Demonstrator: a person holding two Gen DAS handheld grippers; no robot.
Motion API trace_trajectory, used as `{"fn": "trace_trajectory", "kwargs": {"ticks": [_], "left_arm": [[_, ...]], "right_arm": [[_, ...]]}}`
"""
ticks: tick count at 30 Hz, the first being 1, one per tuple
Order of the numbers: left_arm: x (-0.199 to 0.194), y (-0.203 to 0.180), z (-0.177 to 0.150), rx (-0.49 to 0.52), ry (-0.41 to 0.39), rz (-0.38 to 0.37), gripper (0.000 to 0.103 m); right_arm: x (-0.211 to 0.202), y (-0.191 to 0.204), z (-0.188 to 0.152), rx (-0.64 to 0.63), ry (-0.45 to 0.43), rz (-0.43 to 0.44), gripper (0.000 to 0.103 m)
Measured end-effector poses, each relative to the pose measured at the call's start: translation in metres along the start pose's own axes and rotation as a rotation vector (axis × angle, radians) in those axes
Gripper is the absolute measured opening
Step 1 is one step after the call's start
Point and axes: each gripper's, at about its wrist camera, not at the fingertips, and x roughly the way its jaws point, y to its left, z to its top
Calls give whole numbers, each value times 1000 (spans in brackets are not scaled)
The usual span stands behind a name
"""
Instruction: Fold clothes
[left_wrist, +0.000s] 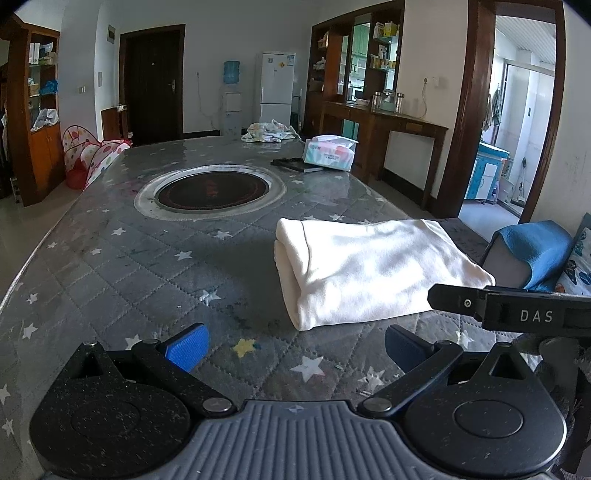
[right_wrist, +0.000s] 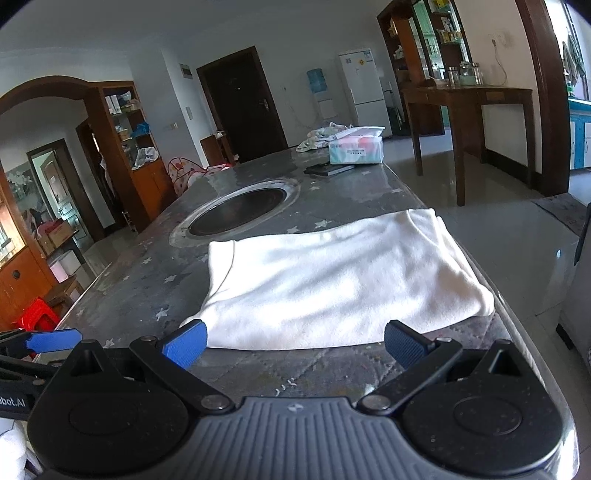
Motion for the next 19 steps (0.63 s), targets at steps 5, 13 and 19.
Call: {"fn": "trace_trajectory", "kwargs": {"ticks": [5,13,19], "left_arm": [[-3,-3,-1,3,-3,-6,103],[-5,-4,-1,5,-10,-8,103],[-5,-5,-2,4,-3,-1,103]], "right_arm": [[-2,2,1,-3,-5,4,103],[-4,7,1,-16,-13,17,103],[-4,9,1,-21,-19,23,103]]}}
